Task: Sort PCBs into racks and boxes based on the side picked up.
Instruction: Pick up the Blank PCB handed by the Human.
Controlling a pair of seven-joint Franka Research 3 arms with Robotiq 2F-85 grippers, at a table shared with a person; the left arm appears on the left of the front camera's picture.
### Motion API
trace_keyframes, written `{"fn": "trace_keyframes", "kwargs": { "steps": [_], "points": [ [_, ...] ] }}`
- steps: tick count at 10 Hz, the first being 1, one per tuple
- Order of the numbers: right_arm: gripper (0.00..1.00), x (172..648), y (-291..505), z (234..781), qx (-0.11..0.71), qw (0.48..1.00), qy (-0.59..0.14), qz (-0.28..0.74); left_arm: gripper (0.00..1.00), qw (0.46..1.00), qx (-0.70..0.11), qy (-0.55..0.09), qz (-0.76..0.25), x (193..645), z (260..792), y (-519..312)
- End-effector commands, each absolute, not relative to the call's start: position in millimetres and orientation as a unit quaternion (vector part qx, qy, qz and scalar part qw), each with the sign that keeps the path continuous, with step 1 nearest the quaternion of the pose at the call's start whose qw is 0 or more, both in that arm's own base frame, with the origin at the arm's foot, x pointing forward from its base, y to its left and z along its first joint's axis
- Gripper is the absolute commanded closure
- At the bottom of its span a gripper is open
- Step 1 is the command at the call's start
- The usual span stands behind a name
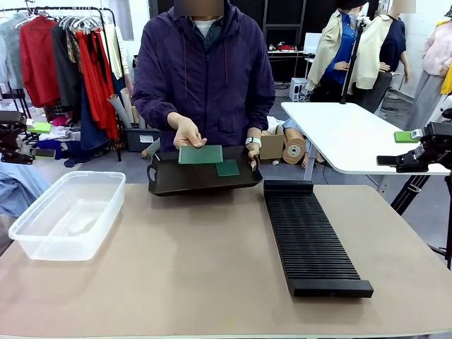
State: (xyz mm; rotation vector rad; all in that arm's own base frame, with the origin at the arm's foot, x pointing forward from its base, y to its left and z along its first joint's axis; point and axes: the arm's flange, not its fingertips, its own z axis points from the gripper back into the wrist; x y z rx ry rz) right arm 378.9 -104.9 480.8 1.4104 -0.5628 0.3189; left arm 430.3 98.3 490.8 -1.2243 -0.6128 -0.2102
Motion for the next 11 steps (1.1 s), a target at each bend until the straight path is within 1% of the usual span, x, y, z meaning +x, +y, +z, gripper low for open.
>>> {"fn": "trace_keyframes", "kwargs": {
  "steps": [1,7,9,11],
  "points": [
    [0.0,379.9,-104.3,481.9,0.641,0.708,-0.259,0.146,0.0,0.768,-0.567,-0.281,-0.097,428.8,492.8,98.9],
    [0.0,378.9,-104.9,480.8,0.637,0.714,-0.254,0.144,0.0,0.768,-0.567,-0.281,-0.097,428.8,492.8,98.9],
    [0.0,401.3,-94.8,467.8,0.652,0.705,-0.237,0.144,0.0,0.768,-0.567,-0.281,-0.097,428.8,492.8,98.9],
    [0.0,421.1,-74.2,453.2,0.652,0.712,-0.215,0.146,0.0,0.768,-0.567,-0.281,-0.097,428.8,492.8,98.9]
  ]
}}
